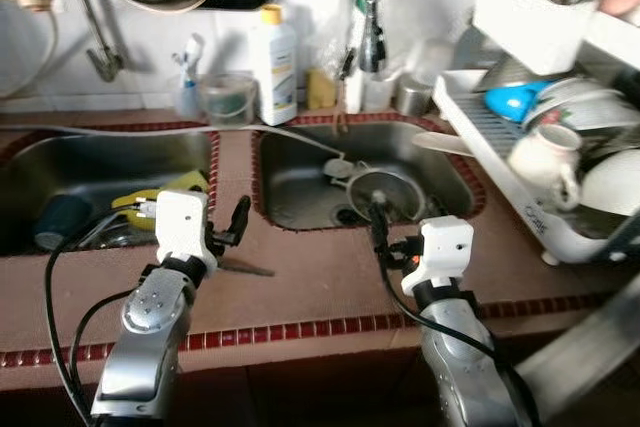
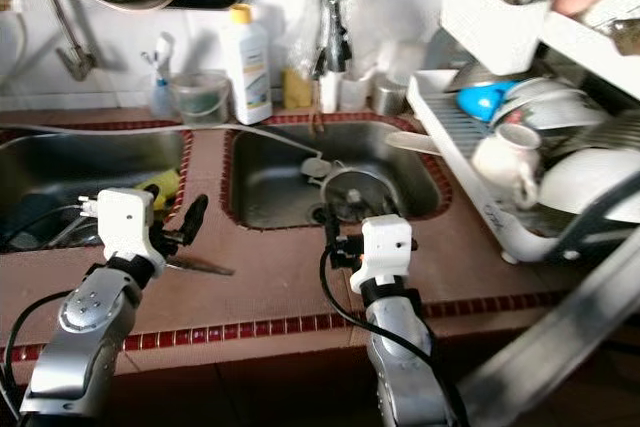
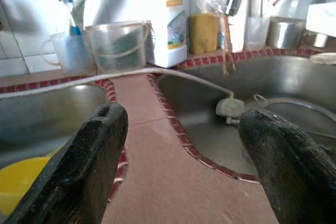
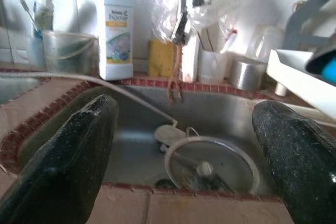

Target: Kitchen organization

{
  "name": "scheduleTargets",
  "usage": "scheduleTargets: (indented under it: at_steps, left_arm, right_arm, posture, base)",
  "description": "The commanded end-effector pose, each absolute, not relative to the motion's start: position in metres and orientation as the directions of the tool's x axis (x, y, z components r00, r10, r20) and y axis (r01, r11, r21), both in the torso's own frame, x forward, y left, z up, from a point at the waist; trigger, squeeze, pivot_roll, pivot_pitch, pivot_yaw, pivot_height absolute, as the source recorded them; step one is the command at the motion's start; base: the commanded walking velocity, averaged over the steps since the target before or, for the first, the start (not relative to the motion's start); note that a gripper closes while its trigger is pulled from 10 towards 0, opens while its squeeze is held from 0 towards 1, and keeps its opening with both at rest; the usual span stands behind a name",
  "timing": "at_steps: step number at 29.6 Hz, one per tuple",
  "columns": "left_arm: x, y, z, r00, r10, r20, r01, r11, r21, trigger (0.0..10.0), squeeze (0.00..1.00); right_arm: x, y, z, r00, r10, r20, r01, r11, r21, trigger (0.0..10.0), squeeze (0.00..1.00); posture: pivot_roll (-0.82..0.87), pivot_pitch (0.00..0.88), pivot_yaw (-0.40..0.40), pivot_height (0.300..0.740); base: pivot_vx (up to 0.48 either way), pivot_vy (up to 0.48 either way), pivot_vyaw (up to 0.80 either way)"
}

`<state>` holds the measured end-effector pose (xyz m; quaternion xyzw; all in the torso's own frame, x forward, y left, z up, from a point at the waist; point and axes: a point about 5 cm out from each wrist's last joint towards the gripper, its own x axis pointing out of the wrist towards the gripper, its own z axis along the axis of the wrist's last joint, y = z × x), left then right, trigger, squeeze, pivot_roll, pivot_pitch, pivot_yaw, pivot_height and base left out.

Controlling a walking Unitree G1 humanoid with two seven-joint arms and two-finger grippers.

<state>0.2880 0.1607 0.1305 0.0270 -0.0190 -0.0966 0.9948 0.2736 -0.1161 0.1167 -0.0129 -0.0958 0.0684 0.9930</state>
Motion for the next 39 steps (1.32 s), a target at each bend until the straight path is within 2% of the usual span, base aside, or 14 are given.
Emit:
scheduleTargets:
  at_steps: [1,7,15,29,39]
  left_arm:
    - [0.29,0.162,0.131,0.98,-0.198,0.023,0.196,0.979,0.057,10.0,0.0]
    - [0.297,0.17,0.133,0.982,-0.19,-0.008,0.19,0.982,-0.02,10.0,0.0]
    - [0.305,0.176,0.133,0.98,-0.196,-0.042,0.197,0.98,0.032,10.0,0.0]
    - [0.306,0.181,0.135,0.98,-0.197,-0.033,0.198,0.979,0.038,10.0,0.0]
    - [0.311,0.198,0.117,0.982,-0.129,-0.139,0.136,0.99,0.043,10.0,0.0]
  right_arm:
    - [0.275,-0.119,0.119,0.973,0.128,0.193,-0.123,0.992,-0.037,10.0,0.0]
    - [0.276,-0.118,0.124,0.968,0.143,0.208,-0.131,0.989,-0.072,10.0,0.0]
    - [0.279,-0.119,0.127,0.969,0.134,0.207,-0.122,0.99,-0.067,10.0,0.0]
    - [0.275,-0.119,0.123,0.971,0.136,0.198,-0.121,0.989,-0.084,10.0,0.0]
    - [0.274,-0.117,0.123,0.968,0.147,0.203,-0.13,0.987,-0.094,10.0,0.0]
  posture:
    - [-0.11,0.001,-0.002,0.74]
    - [-0.11,0.001,-0.002,0.74]
    - [-0.11,0.005,0.002,0.74]
    - [-0.12,0.0,0.003,0.74]
    - [-0.12,0.0,0.004,0.74]
  base:
    - [0.0,0.0,0.0]
    - [0.0,0.0,0.0]
    - [0.0,0.0,0.0]
    - [0.0,0.0,0.0]
    - [0.0,0.0,0.0]
